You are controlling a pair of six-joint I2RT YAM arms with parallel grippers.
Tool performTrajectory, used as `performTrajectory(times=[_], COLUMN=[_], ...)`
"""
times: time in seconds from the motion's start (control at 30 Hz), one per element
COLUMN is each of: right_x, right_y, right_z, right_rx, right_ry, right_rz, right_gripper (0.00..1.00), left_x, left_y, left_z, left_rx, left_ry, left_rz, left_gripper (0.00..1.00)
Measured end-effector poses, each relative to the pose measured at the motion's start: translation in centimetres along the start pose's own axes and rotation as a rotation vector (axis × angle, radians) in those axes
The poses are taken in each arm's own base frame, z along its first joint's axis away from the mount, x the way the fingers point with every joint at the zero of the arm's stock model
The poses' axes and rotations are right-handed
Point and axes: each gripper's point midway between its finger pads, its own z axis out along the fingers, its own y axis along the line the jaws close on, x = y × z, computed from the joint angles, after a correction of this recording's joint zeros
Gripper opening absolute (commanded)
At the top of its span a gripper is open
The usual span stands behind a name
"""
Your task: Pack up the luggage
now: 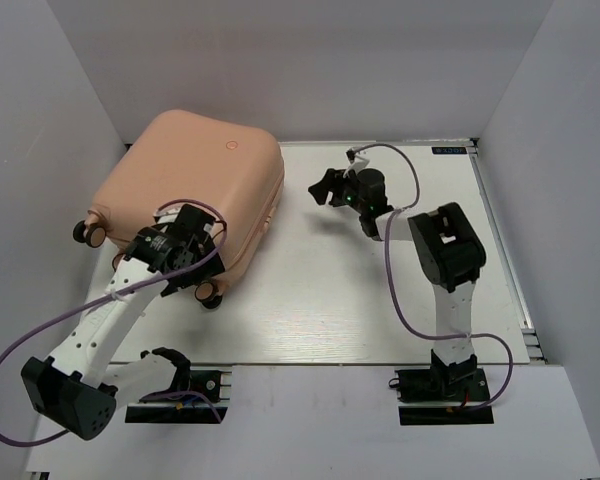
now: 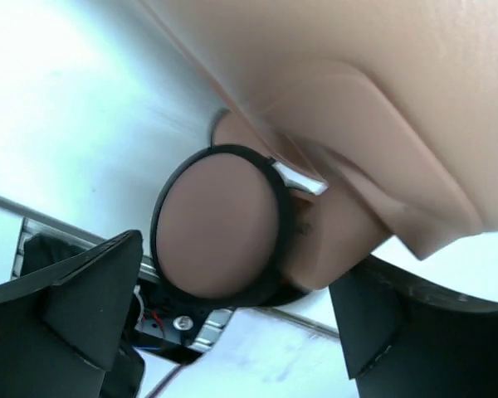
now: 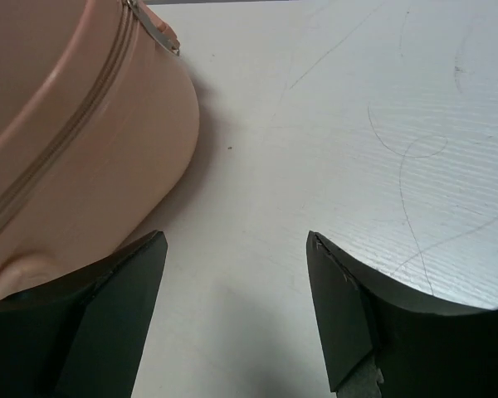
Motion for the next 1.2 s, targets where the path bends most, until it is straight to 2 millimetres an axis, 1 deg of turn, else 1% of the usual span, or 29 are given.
performTrajectory(times=[0.03,0.07,0.1,0.17,0.2,0.23,0.27,0.3,0.33,0.37,0.4,0.47,0.5,0.53,0.57,0.6,0.63,0.67,0.7,0.73,0.77,0.8,0.83,0.9,0.97,1.03,1.1,1.2], right_x=[-0.4,-1.2,-1.9,-3.2,-4.0,-4.7,-5.6,-7.1,-8.9,-10.4,-11.7,-13.9,-14.2,-14.3,-13.8,-12.9,-11.8,-10.6,-9.6,-8.5,-7.5,-6.5,-5.5,-3.5,-2.4,-2.5,-2.7,-3.1], right_y=[0.1,0.3,0.6,1.1,1.3,1.3,1.4,1.7,1.8,2.1,2.2,2.5,2.4,2.3,1.9,1.4,0.8,0.4,-0.1,-0.6,-1.0,-1.3,-1.4,-1.3,-0.3,1.1,1.2,1.6], right_z=[-0.5,-0.8,-1.2,-1.5,-1.3,-0.8,-0.1,1.0,2.4,3.6,4.8,6.8,7.8,8.6,9.3,9.9,10.5,11.3,12.0,12.8,13.6,14.2,14.5,15.1,15.4,15.8,15.9,16.0], right_rx=[0.013,0.022,0.025,0.029,0.031,0.044,0.050,0.049,0.046,0.041,0.037,0.023,0.016,0.010,0.009,0.011,0.015,0.018,0.022,0.021,0.019,0.017,0.015,0.005,-0.021,-0.053,-0.072,-0.111], right_ry=[0.014,0.020,0.025,0.034,0.038,0.071,0.081,0.087,0.071,0.053,0.044,0.009,-0.003,-0.016,-0.017,-0.010,-0.003,0.004,0.010,0.010,0.007,0.008,0.015,0.034,0.039,0.020,0.003,-0.027], right_rz=[0.006,0.008,0.004,-0.001,-0.005,-0.004,-0.008,-0.017,-0.033,-0.046,-0.055,-0.066,-0.067,-0.067,-0.062,-0.056,-0.046,-0.031,-0.018,-0.002,0.009,0.020,0.026,0.033,0.028,0.000,-0.025,-0.052], right_gripper=[0.72,0.72,0.74,0.74,0.74,0.76,0.76,0.76,0.76,0.76,0.76,0.77,0.77,0.77,0.77,0.77,0.77,0.77,0.77,0.77,0.77,0.77,0.78,0.78,0.80,0.80,0.80,0.80], left_x=[-0.5,-1.0,-1.8,-3.9,-5.3,-7.0,-8.6,-9.9,-11.0,-11.7,-11.9,-11.4,-10.7,-9.8,-8.7,-7.3,-5.9,-4.3,-2.4,-0.7,0.5,1.2,1.5,1.2,0.6,-0.4,-1.2,-2.4], left_y=[0.4,0.6,0.6,0.4,0.6,1.0,1.6,2.6,3.9,5.3,7.5,10.0,11.1,12.0,12.7,13.1,13.4,13.6,13.8,14.0,14.2,14.4,14.6,15.2,15.9,16.8,17.8,18.7], left_z=[-0.4,-1.0,-1.8,-3.6,-4.6,-5.8,-7.0,-8.0,-8.7,-9.1,-8.8,-7.4,-5.9,-4.0,-2.3,0.0,1.8,3.1,4.1,4.5,4.5,4.3,4.2,4.3,4.9,6.0,7.5,9.7], left_rx=[-0.018,-0.025,-0.021,-0.001,0.005,0.013,0.015,0.012,-0.005,-0.038,-0.098,-0.195,-0.247,-0.295,-0.342,-0.381,-0.410,-0.433,-0.453,-0.467,-0.477,-0.483,-0.488,-0.506,-0.535,-0.572,-0.597,-0.600], left_ry=[-0.009,-0.021,-0.043,-0.114,-0.165,-0.226,-0.289,-0.342,-0.387,-0.423,-0.439,-0.403,-0.349,-0.275,-0.202,-0.103,-0.028,0.049,0.122,0.180,0.219,0.243,0.255,0.270,0.299,0.341,0.372,0.383], left_rz=[-0.039,-0.072,-0.102,-0.180,-0.228,-0.289,-0.354,-0.419,-0.484,-0.533,-0.584,-0.639,-0.663,-0.679,-0.695,-0.705,-0.712,-0.719,-0.726,-0.738,-0.754,-0.771,-0.789,-0.820,-0.843,-0.869,-0.902,-0.939], left_gripper=[1.00,1.00,1.00,1.00,0.96,0.86,0.63,0.55,0.45,0.31,0.21,0.02,0.00,0.00,0.00,0.00,0.00,0.00,0.02,0.02,0.02,0.02,0.00,0.00,0.00,0.00,0.00,0.00])
